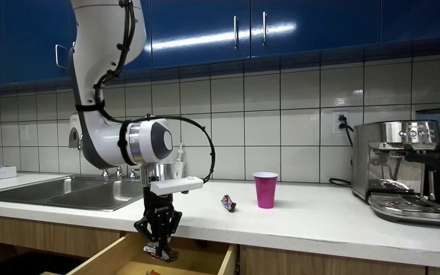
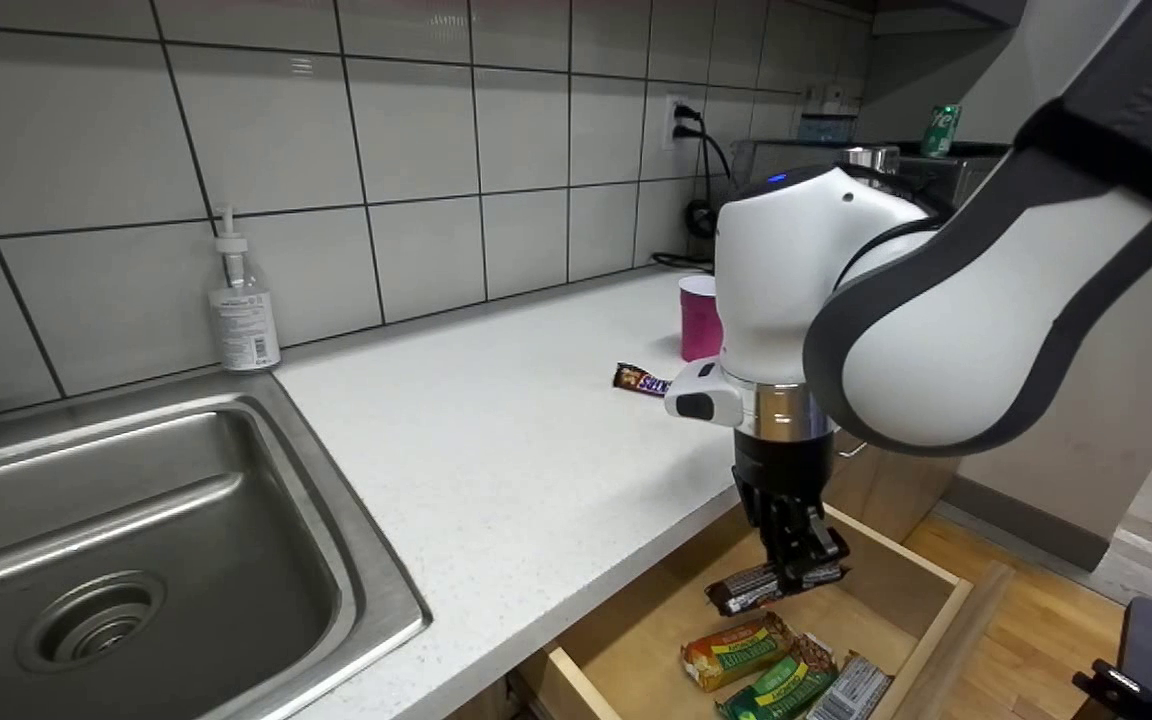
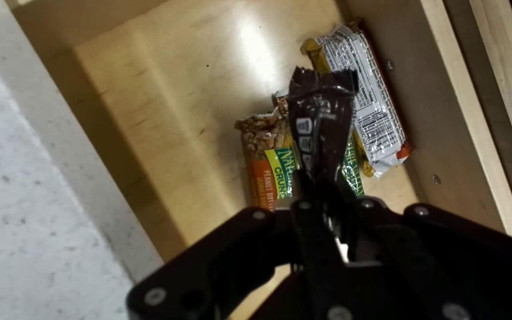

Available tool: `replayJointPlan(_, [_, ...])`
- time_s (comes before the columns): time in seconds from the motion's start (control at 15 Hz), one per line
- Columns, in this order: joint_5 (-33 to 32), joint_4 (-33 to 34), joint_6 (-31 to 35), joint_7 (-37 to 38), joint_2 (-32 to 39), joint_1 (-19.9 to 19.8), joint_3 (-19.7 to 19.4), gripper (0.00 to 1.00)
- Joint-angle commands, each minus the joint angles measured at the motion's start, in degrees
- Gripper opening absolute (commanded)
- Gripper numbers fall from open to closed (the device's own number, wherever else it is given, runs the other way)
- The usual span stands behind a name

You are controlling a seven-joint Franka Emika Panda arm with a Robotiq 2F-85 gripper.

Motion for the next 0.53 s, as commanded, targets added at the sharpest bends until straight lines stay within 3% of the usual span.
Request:
replayJointPlan(0.0, [-2.49, -0.57, 2.96, 1.34, 1.36, 0.82, -0.74, 0.03])
replayJointPlan(0.33, [-3.29, -1.00, 4.72, 1.65, 2.62, 0.85, -0.87, 0.03])
replayJointPlan(0.4, [-3.48, -1.13, 4.95, 1.76, 2.69, 0.90, -0.91, 0.09])
replayJointPlan(0.47, [-3.75, -1.23, 5.05, 1.96, 2.64, 0.99, -0.98, 0.38])
